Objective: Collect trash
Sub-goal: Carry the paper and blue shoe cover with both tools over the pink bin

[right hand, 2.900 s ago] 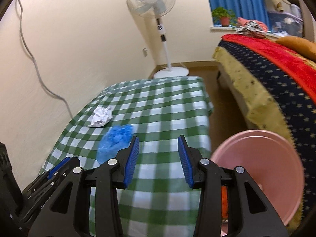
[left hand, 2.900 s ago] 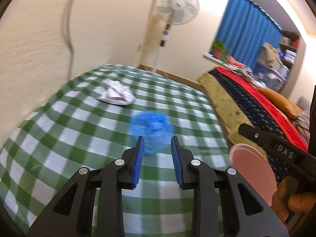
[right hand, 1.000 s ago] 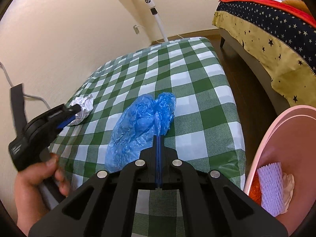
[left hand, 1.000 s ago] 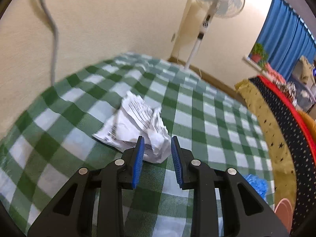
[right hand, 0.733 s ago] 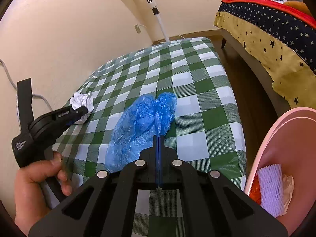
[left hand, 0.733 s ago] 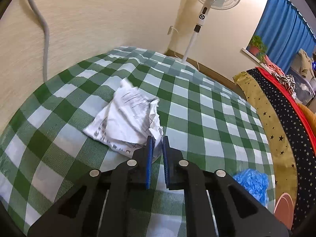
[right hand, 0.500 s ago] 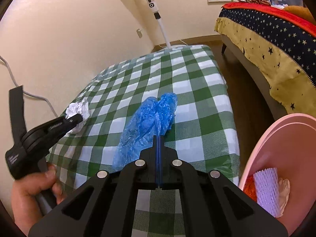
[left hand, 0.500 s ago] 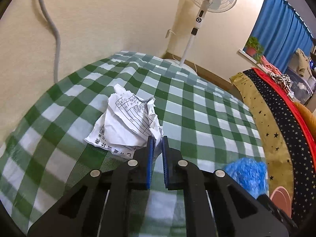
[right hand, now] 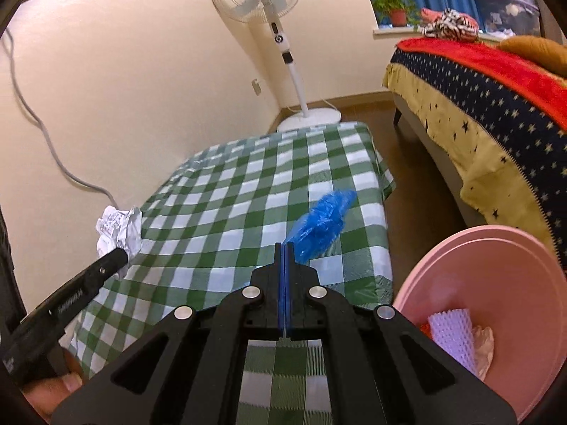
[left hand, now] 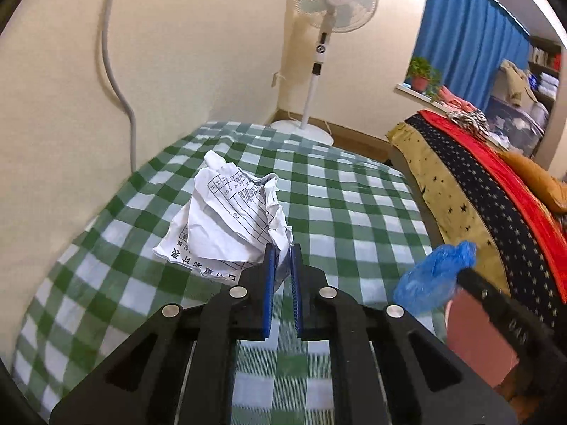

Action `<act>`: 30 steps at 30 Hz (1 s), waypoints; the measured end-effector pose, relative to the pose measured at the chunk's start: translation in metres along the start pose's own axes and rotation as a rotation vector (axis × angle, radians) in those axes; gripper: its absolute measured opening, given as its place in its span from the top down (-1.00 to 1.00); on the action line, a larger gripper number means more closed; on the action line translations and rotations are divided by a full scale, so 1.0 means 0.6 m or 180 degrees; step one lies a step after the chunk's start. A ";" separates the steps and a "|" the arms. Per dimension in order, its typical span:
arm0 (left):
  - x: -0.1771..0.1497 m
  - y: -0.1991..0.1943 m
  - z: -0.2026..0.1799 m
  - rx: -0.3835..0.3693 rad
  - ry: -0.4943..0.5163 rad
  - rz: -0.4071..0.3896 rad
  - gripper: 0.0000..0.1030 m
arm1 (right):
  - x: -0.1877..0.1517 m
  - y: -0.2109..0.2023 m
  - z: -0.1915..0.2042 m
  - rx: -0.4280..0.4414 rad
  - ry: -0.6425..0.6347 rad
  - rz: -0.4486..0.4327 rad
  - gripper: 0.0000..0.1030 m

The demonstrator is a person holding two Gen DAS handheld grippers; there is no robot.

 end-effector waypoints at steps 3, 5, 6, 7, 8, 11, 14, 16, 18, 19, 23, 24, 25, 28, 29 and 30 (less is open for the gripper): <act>-0.011 -0.026 -0.003 -0.0012 0.0051 -0.0018 0.83 | -0.001 -0.028 0.008 -0.0010 -0.0095 -0.0058 1.00; -0.020 -0.043 -0.004 -0.0030 0.0094 -0.0030 0.83 | -0.001 -0.048 0.012 -0.0005 -0.0139 -0.0082 1.00; -0.024 -0.051 -0.006 -0.0041 0.0103 -0.0034 0.83 | -0.001 -0.054 0.012 0.0001 -0.0146 -0.0086 1.00; -0.028 -0.058 -0.006 -0.0054 0.0112 -0.0039 0.83 | 0.000 -0.062 0.013 0.0006 -0.0158 -0.0093 1.00; -0.032 -0.068 -0.007 -0.0076 0.0126 -0.0048 0.83 | 0.001 -0.072 0.016 0.0006 -0.0185 -0.0100 1.00; -0.043 -0.085 -0.009 -0.0136 0.0123 -0.0058 0.83 | 0.000 -0.097 0.023 -0.0015 -0.0243 -0.0113 1.00; -0.056 -0.101 -0.011 -0.0205 0.0124 -0.0073 0.83 | -0.013 -0.122 0.027 -0.0042 -0.0238 -0.0091 1.00; -0.064 -0.109 -0.015 -0.0250 0.0161 -0.0095 0.83 | -0.021 -0.139 0.030 -0.0075 -0.0249 -0.0095 1.00; -0.069 -0.116 -0.021 -0.0313 0.0215 -0.0122 0.83 | -0.027 -0.154 0.032 -0.0098 -0.0247 -0.0104 1.00; -0.072 -0.120 -0.025 -0.0352 0.0253 -0.0136 0.83 | -0.029 -0.163 0.033 -0.0112 -0.0252 -0.0110 1.00; -0.080 -0.136 -0.037 -0.0473 0.0363 -0.0187 0.83 | -0.035 -0.194 0.033 -0.0146 -0.0274 -0.0139 1.00; -0.080 -0.139 -0.040 -0.0506 0.0380 -0.0197 0.83 | -0.036 -0.204 0.033 -0.0154 -0.0284 -0.0145 1.00; -0.081 -0.142 -0.043 -0.0528 0.0389 -0.0204 0.83 | -0.037 -0.210 0.031 -0.0158 -0.0289 -0.0149 1.00; -0.083 -0.152 -0.050 -0.0594 0.0408 -0.0242 0.83 | -0.039 -0.232 0.028 -0.0181 -0.0292 -0.0172 1.00; -0.083 -0.156 -0.052 -0.0621 0.0414 -0.0259 0.83 | -0.039 -0.241 0.025 -0.0191 -0.0273 -0.0184 1.00; -0.084 -0.160 -0.054 -0.0636 0.0419 -0.0269 0.83 | -0.038 -0.246 0.022 -0.0192 -0.0258 -0.0188 1.00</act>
Point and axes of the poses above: each gripper's, at about its wrist camera, not at the fingertips, and y roughly the way its jaws point, z to its left, x to its top, the point moved 1 cm from there along y, roughly the way its jaws point
